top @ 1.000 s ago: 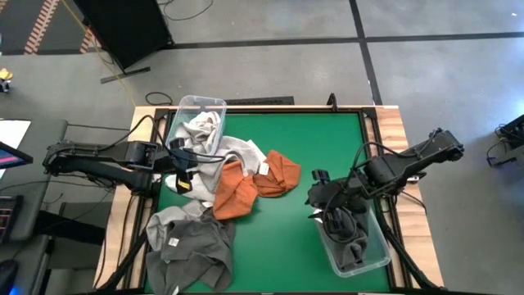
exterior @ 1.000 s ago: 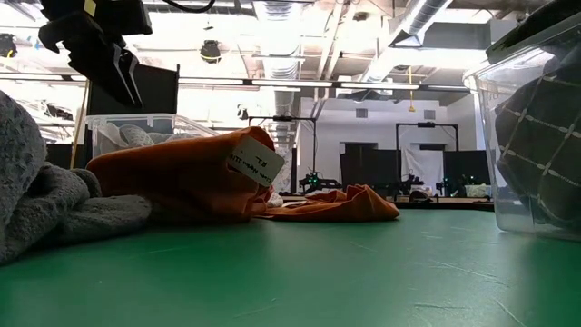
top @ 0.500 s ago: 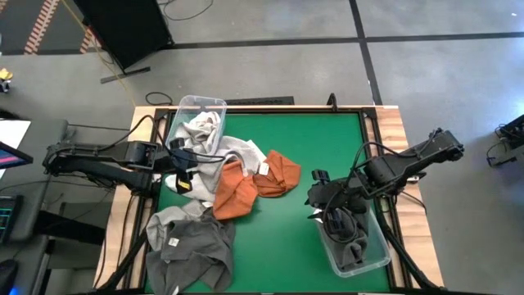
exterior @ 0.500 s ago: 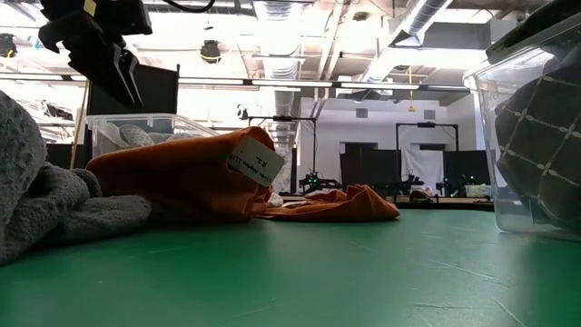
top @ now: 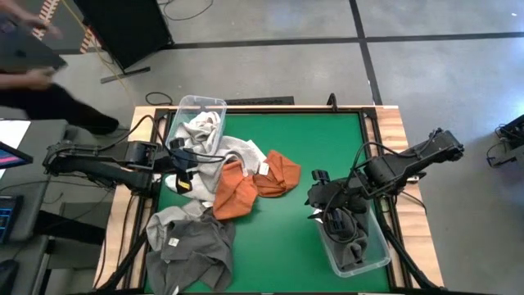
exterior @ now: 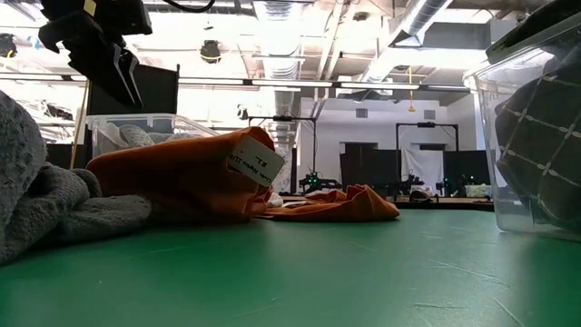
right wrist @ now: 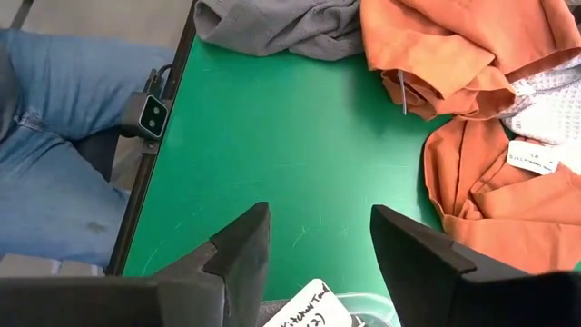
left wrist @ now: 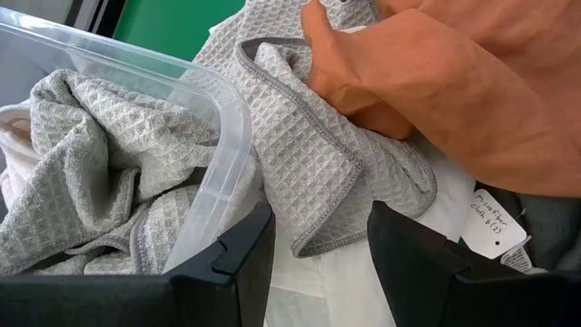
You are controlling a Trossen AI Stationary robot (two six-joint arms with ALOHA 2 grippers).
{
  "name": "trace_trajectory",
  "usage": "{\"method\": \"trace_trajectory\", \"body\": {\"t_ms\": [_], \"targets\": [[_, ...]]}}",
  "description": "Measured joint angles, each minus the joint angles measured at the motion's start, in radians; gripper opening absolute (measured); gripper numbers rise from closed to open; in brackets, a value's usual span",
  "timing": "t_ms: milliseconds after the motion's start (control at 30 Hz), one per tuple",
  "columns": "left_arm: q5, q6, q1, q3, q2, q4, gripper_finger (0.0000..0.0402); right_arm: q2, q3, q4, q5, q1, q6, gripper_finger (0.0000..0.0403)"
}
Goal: Sort towels by color in basket
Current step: Put the left orange towel into the bottom transparent bin
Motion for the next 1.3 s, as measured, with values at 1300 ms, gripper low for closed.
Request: {"method": "trace_trajectory", "body": {"t_ms": [1300], "targets": [[-0.003,-0.001,0.0,0.0,0.0,0.221,0.0167,0.0,0.0,0.067,0.0,-0.006,-0.001,0.0221]]}}
